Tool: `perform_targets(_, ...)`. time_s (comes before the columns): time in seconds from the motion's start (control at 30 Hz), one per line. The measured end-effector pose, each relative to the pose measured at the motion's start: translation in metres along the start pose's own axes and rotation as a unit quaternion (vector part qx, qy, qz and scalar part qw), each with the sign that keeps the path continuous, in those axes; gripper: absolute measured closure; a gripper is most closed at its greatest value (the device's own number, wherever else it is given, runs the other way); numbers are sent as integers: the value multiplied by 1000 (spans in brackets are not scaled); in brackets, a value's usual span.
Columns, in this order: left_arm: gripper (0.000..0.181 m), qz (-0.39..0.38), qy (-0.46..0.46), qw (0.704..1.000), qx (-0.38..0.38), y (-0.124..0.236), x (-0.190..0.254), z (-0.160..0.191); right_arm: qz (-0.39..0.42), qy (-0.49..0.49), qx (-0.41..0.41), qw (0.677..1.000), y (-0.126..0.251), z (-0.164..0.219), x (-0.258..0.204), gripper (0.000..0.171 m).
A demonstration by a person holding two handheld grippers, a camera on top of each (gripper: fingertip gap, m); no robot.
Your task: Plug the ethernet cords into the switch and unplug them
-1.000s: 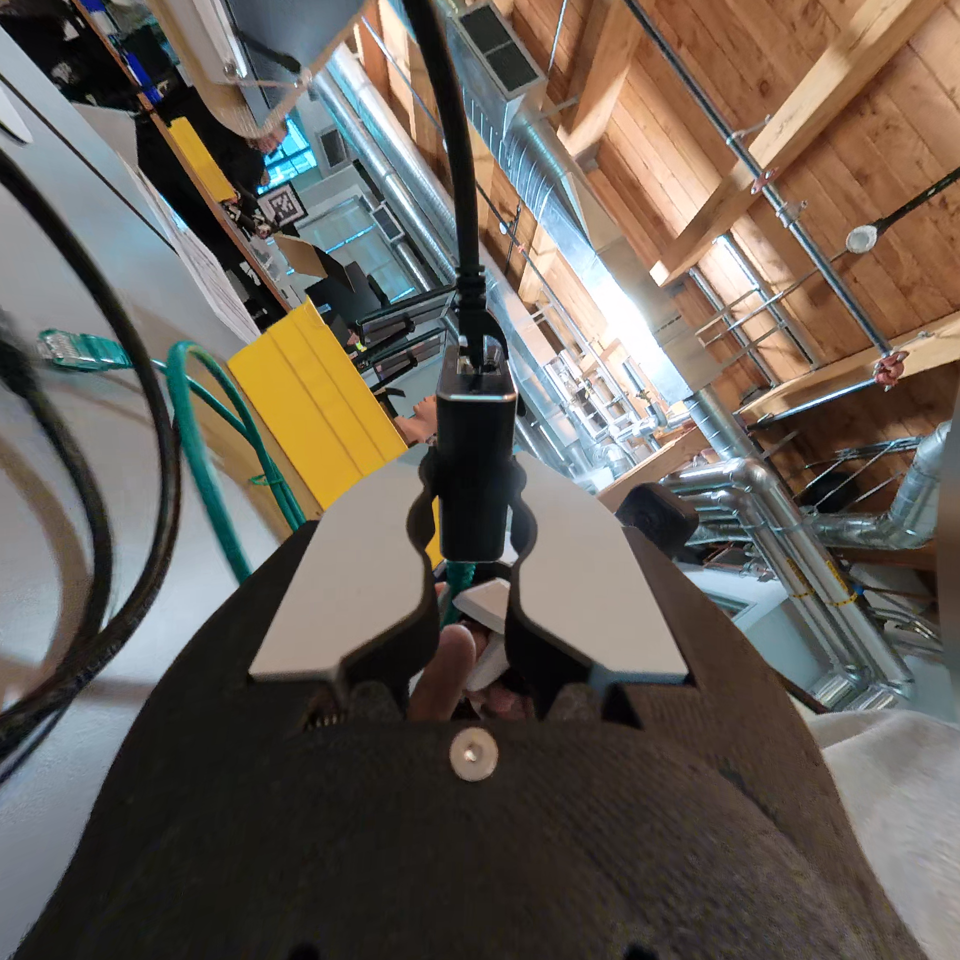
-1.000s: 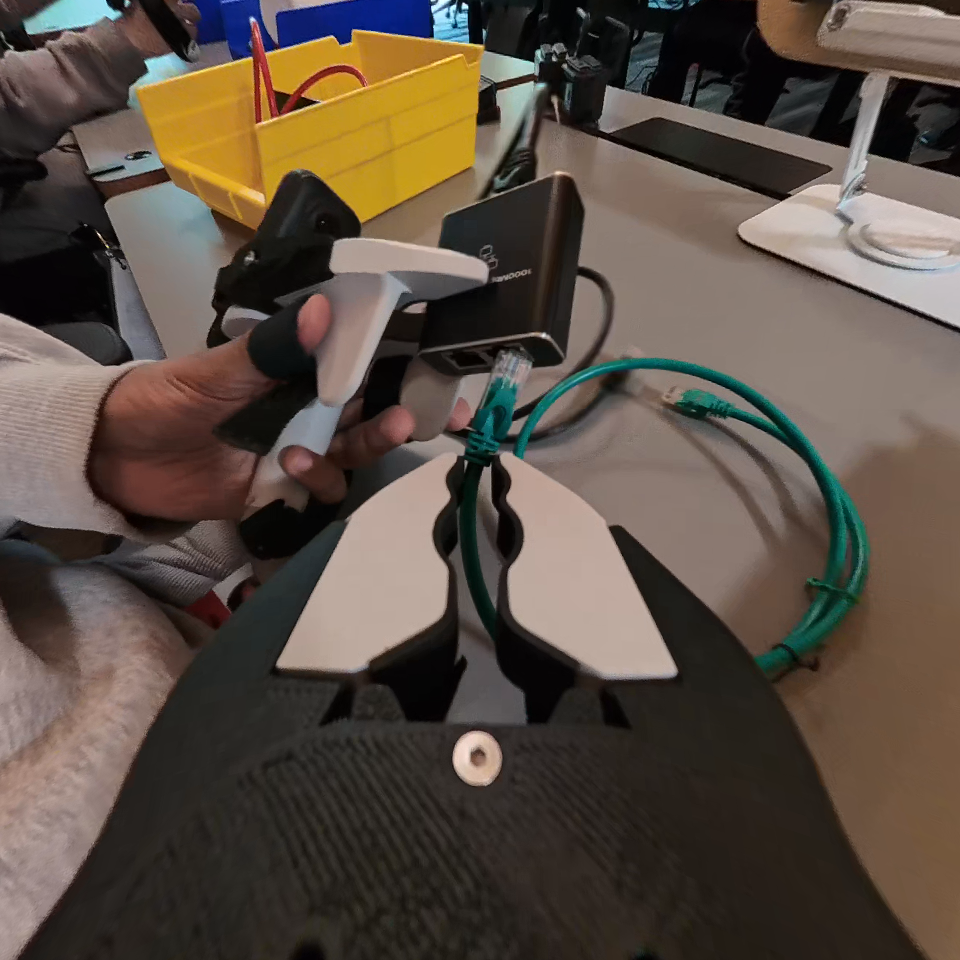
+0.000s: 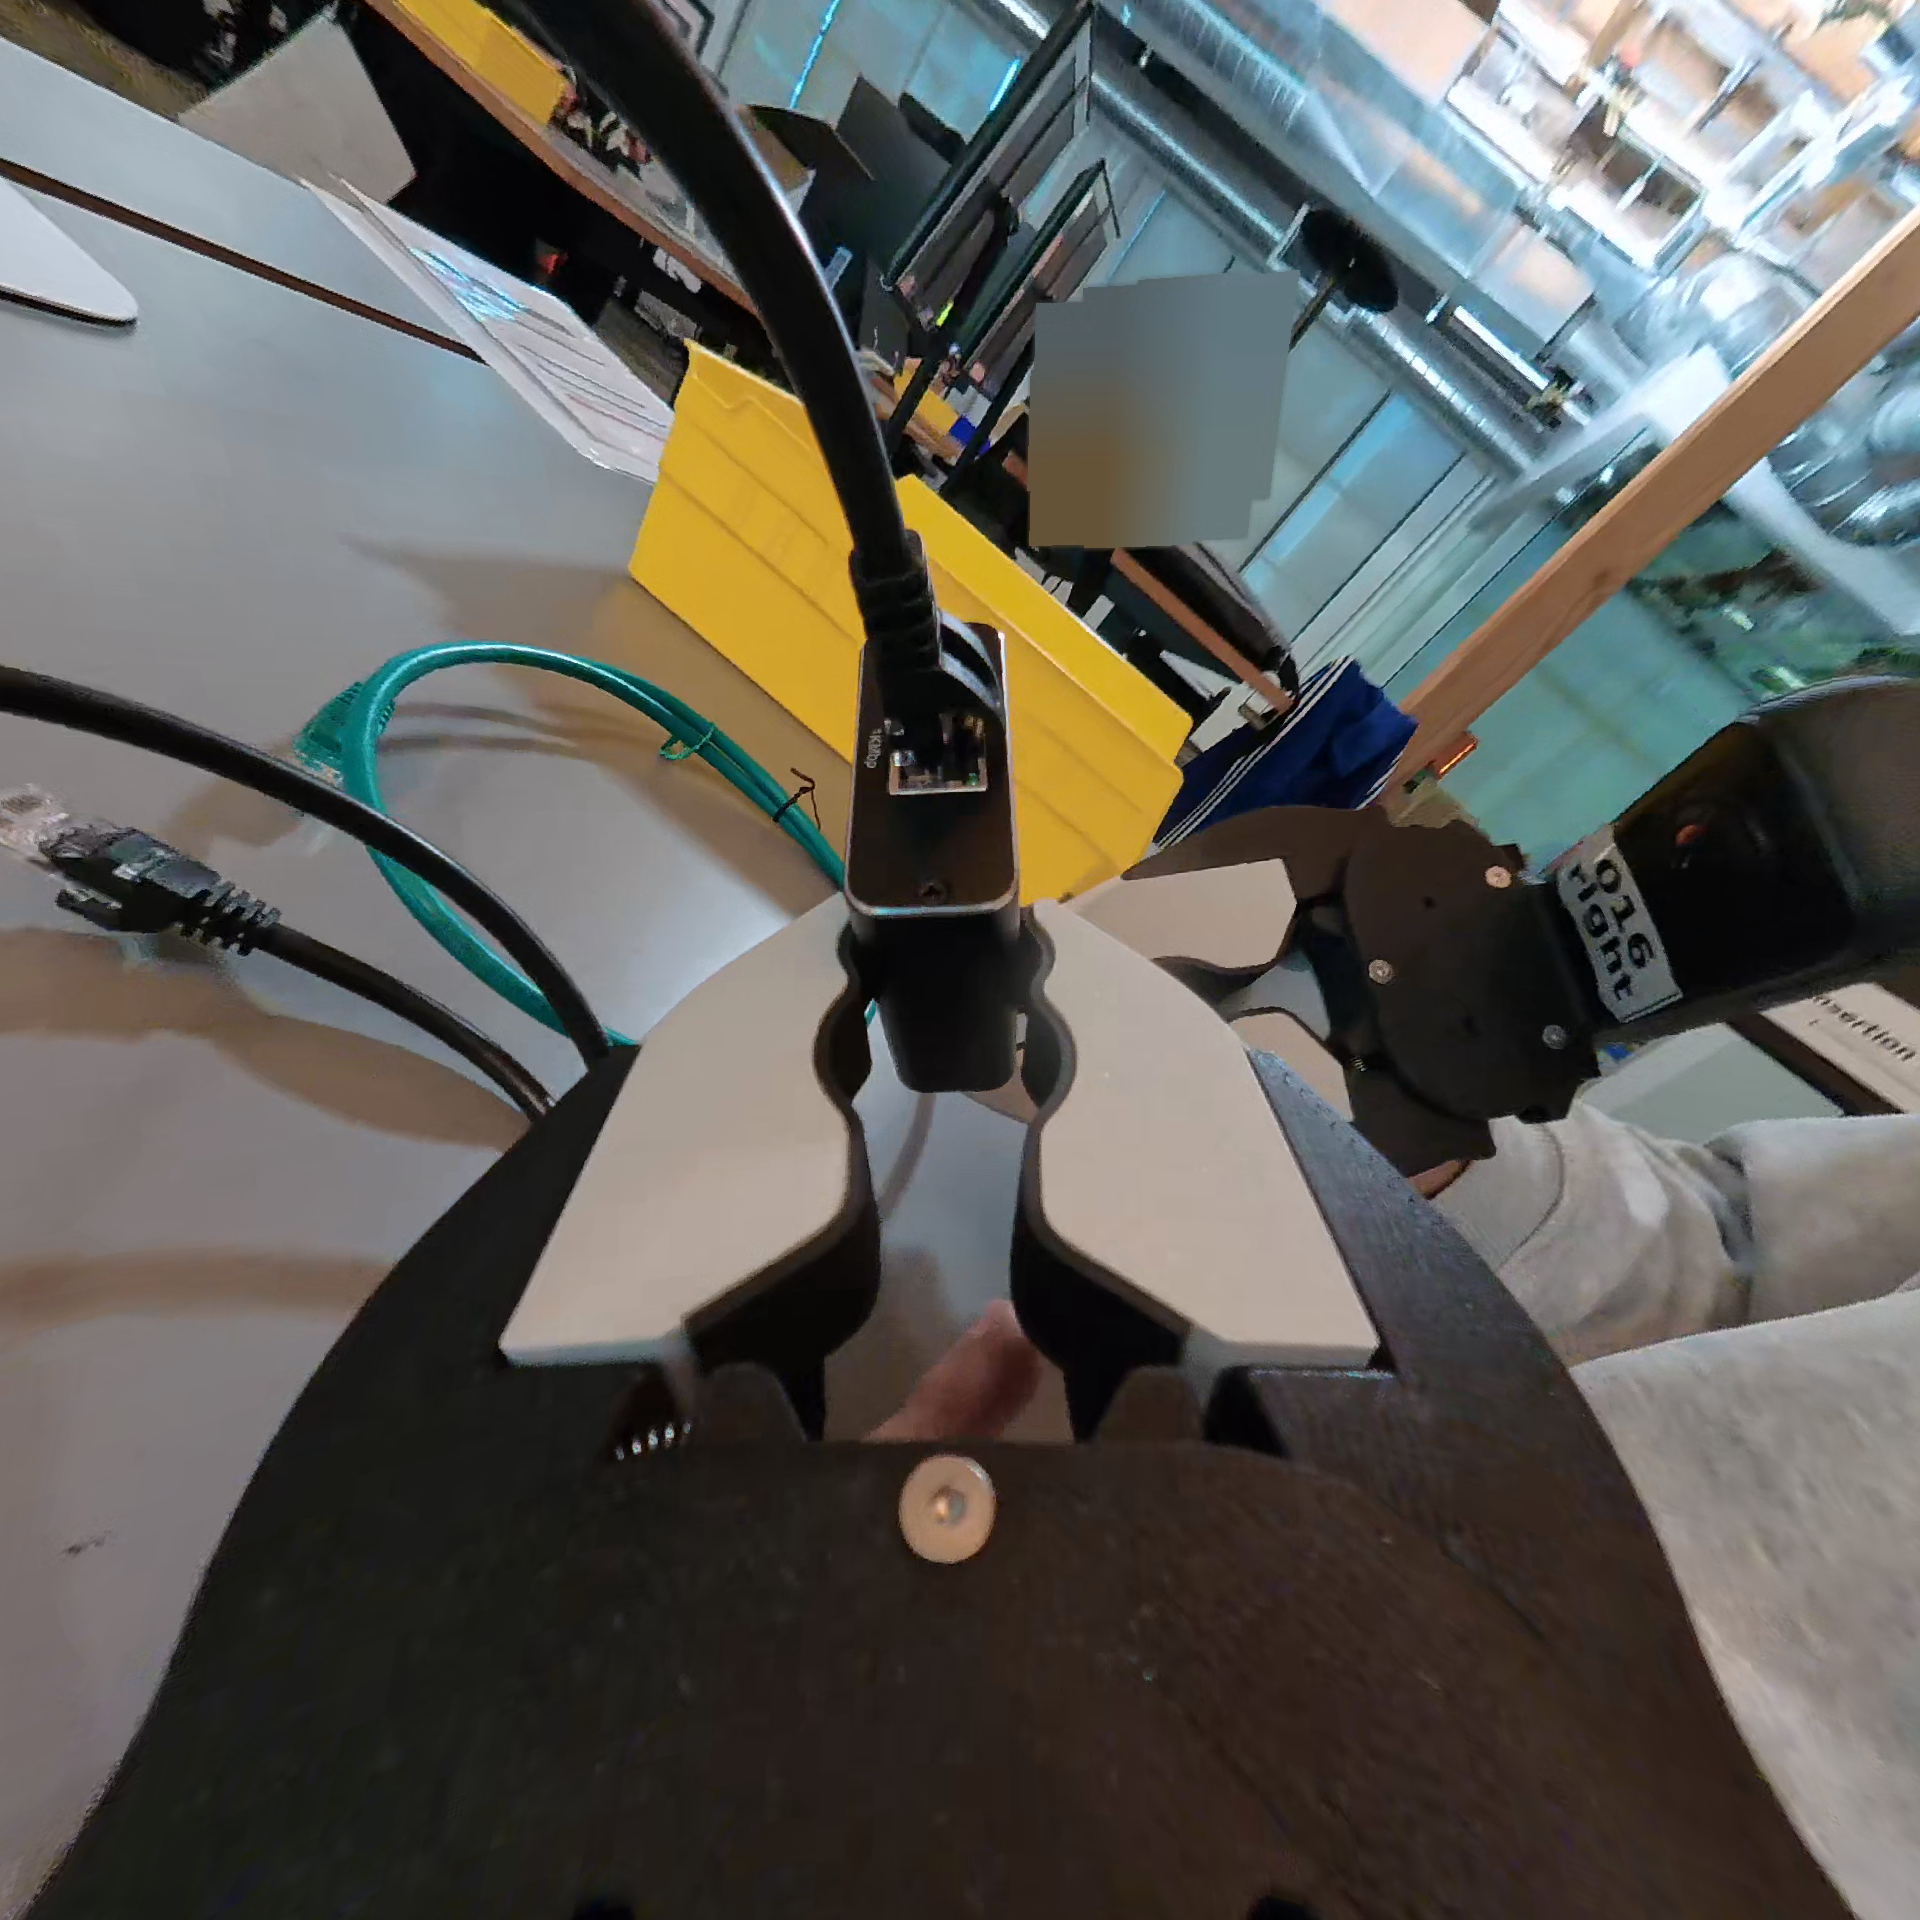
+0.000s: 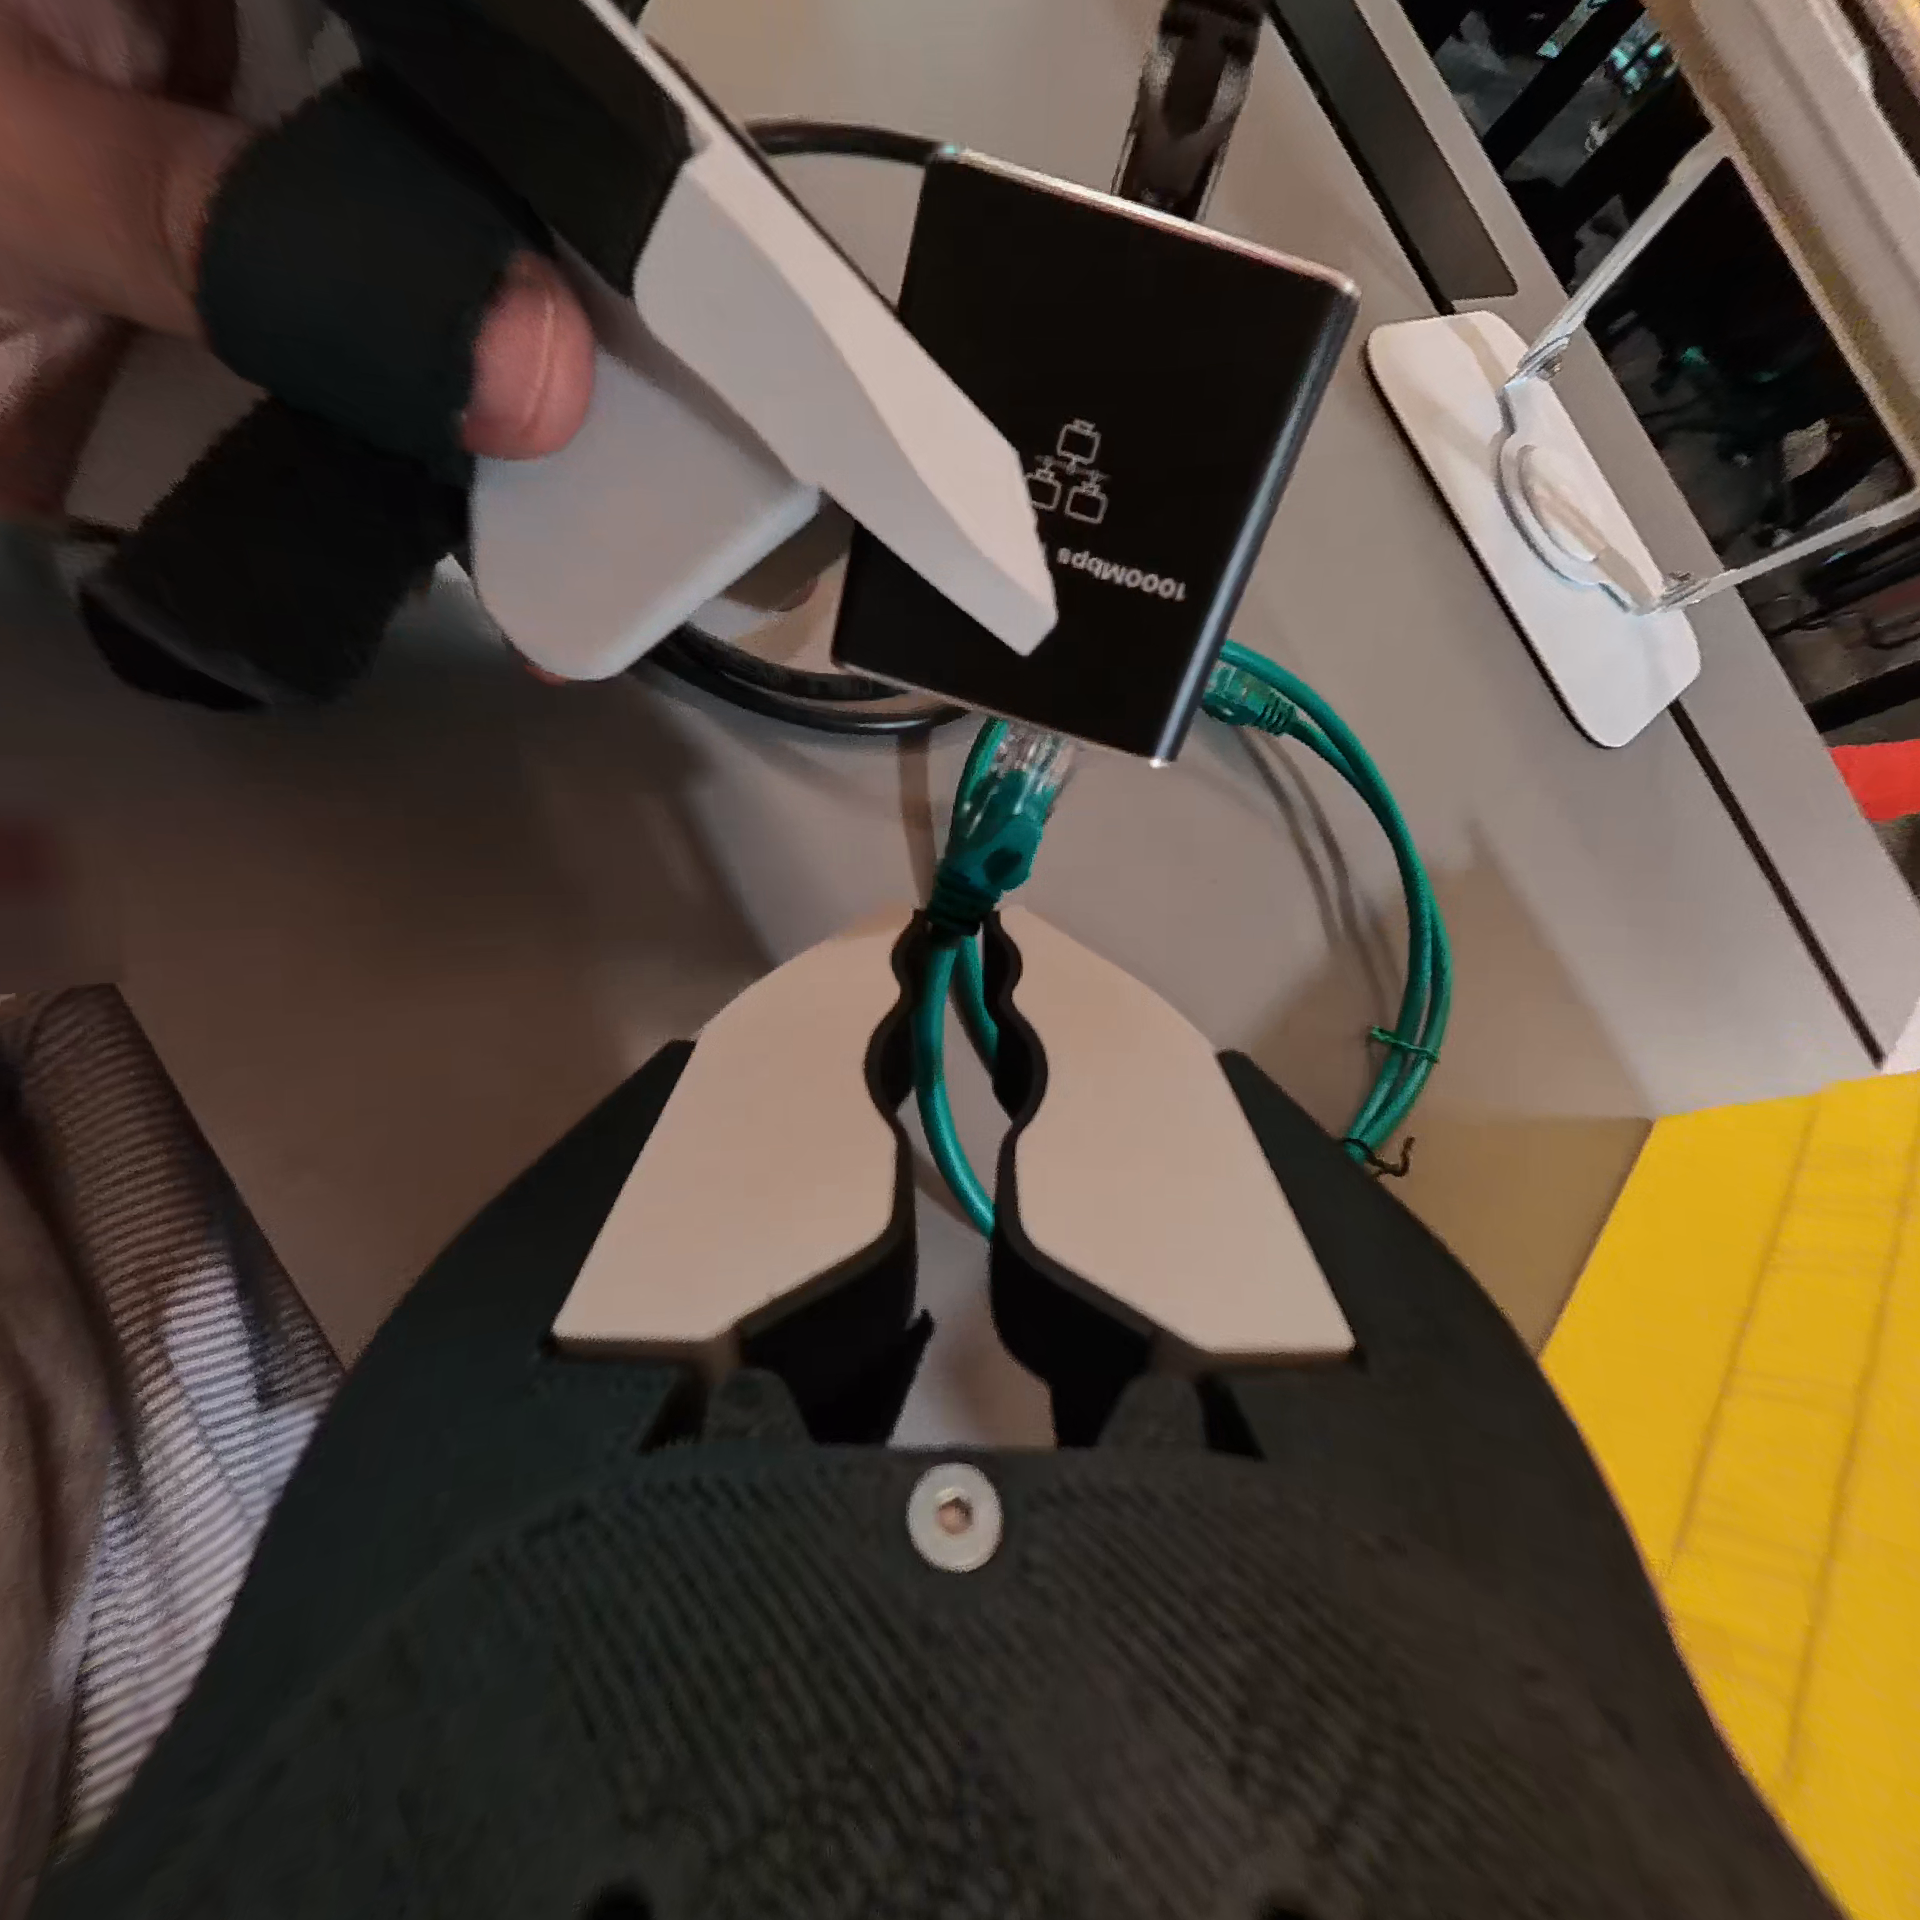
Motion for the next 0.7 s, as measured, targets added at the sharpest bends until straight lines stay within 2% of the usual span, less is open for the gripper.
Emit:
perform_targets(0.17, 156, -7, -10, 1000, -28, 1, -5, 1, 15, 48, -7, 999, 1, 0, 1, 162)
perform_targets(0.3, 156, -3, 17, 999, -44, 4, -10, 0, 41, 140, -18, 989, 2, -2, 0, 162)
perform_targets(0.43, 156, -2, 65, 997, -52, 6, -16, -1, 68, 225, -32, 971, 3, -6, -4, 161)
perform_targets(0.53, 157, 4, 95, 994, -46, 7, -17, 0, 75, 235, -37, 968, 4, -7, -4, 162)
perform_targets(0.7, 156, 24, 205, 978, -19, 7, -17, 1, 85, 253, -45, 963, 4, -6, -2, 162)
Point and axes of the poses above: each gripper's, where its closed fingertips meet, y back along the fingers, z out of its underside, x = y × z across the jaws, the point moved 4 cm from there along y, back along the fingers, and after that the axes turned 12 degrees about x, right-handed, at the moved point
